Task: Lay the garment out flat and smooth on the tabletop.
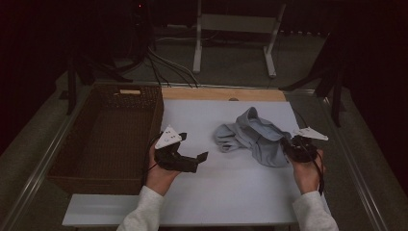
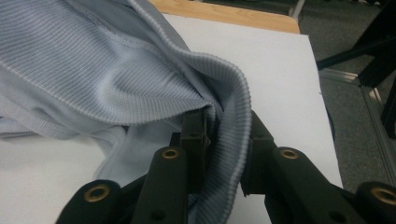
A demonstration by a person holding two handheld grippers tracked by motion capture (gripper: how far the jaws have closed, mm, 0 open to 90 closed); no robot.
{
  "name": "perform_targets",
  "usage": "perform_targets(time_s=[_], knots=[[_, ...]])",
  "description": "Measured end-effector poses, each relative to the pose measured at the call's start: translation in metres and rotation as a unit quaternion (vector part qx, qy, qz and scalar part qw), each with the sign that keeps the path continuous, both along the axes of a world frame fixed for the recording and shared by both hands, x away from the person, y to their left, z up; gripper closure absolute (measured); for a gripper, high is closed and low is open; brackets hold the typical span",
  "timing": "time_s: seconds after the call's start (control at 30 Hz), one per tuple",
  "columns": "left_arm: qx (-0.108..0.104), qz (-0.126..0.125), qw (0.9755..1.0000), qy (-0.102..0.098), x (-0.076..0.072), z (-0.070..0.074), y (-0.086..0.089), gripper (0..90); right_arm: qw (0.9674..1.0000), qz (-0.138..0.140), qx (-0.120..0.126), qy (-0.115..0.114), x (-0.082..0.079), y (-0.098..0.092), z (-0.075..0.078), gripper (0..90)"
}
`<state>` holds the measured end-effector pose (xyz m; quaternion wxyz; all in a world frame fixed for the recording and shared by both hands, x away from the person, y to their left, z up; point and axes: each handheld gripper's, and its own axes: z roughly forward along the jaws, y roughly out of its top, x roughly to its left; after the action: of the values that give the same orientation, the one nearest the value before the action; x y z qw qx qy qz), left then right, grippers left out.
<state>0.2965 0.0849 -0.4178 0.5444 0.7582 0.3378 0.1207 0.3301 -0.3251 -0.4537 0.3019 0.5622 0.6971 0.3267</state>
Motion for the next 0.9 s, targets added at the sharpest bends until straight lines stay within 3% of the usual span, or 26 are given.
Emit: perform_targets(time_s=[0.33,0.47,0.7,0.9], knots=[[-0.004,0.001,1.0000,-0.003,-0.001,0.002,0.001,0.2,0.9999,-0.017,0.001,-0.005,-0.006,-0.012,0.002,73.7],[-0.001,0.000,1.0000,-0.003,-0.001,0.002,0.000,0.2,0.9999,-0.014,0.002,-0.004,-0.006,-0.012,0.001,68.4],[-0.007,-0.002,1.0000,-0.002,-0.001,0.002,0.001,0.2,0.9998,-0.019,-0.002,-0.009,-0.007,-0.014,0.004,42.9],[-0.009,-0.002,1.0000,-0.002,-0.001,0.002,0.001,0.2,0.9998,-0.008,-0.005,-0.019,-0.009,-0.010,0.007,33.6]])
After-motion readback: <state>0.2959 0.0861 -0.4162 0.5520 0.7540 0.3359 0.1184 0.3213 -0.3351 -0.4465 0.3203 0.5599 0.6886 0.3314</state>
